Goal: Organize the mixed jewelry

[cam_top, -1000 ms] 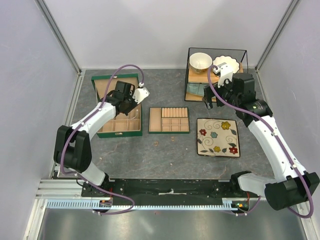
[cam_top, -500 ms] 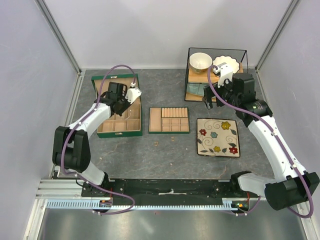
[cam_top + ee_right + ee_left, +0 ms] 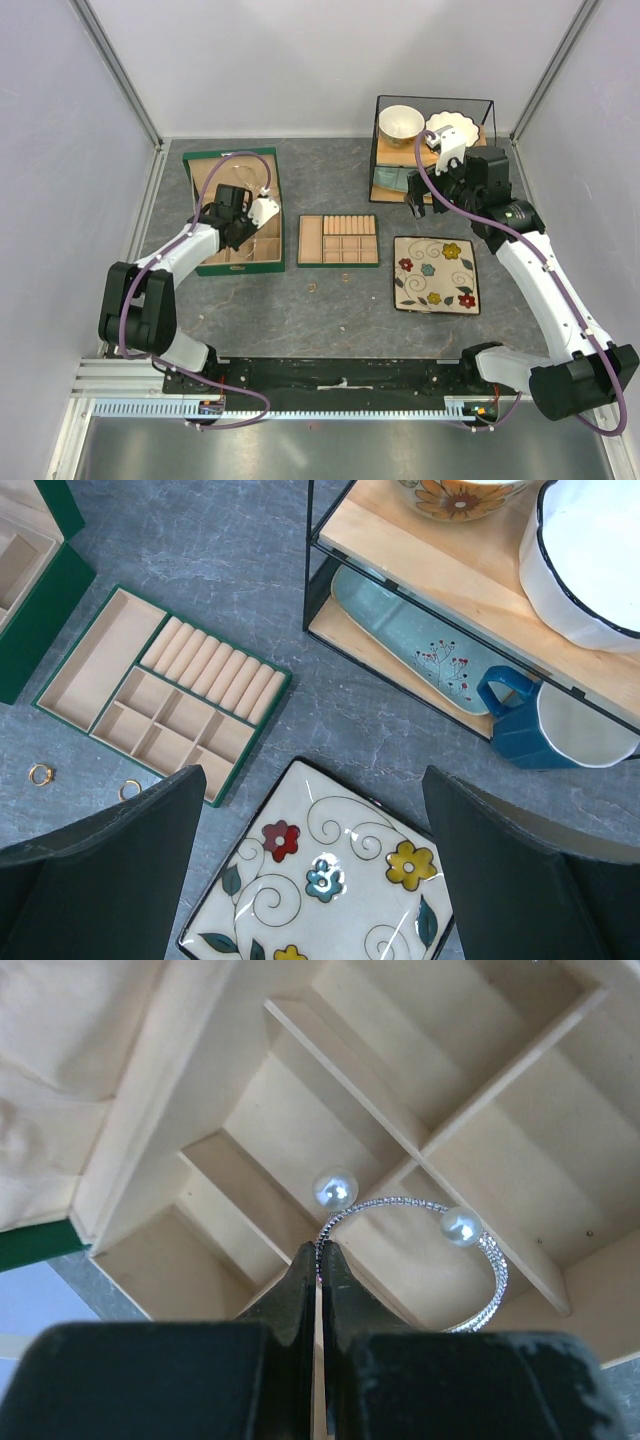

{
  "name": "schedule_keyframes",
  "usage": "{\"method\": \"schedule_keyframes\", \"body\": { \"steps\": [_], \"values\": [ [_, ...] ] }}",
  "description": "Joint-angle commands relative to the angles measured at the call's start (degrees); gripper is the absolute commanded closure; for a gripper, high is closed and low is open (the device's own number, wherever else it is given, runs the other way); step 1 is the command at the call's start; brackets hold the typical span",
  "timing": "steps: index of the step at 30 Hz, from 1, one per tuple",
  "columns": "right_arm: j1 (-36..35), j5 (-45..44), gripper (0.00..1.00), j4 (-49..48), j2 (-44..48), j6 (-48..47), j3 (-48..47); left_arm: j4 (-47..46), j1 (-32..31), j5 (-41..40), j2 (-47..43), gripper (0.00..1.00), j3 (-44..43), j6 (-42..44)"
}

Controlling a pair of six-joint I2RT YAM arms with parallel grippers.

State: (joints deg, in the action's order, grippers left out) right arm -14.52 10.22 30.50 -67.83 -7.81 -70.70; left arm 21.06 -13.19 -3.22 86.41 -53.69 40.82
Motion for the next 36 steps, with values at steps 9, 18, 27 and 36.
{"method": "schedule_keyframes", "body": {
  "steps": [9,18,27,36],
  "values": [
    [-0.3,-0.4,0.02,-1.8,1.6,-0.4,1.0,-4.7,0.6,-2.9,-2.3,0.98,3.8,4.8],
    [-0.3,-0.2,0.02,-1.8,1.3,-0.3,0.9,-4.4,0.6,-3.0,-2.7,0.98,5.7,5.9],
    [-0.4,-0.4,0.02,-1.9,1.5,-0.3,1.1,-3.2,0.5,-3.2,-1.8,0.98,6.5,6.5],
    [-0.4,-0.4,0.02,-1.9,1.3,-0.3,1.3,-2.1,0.5,-2.6,-3.6,0.98,7.0,6.0]
  ]
}}
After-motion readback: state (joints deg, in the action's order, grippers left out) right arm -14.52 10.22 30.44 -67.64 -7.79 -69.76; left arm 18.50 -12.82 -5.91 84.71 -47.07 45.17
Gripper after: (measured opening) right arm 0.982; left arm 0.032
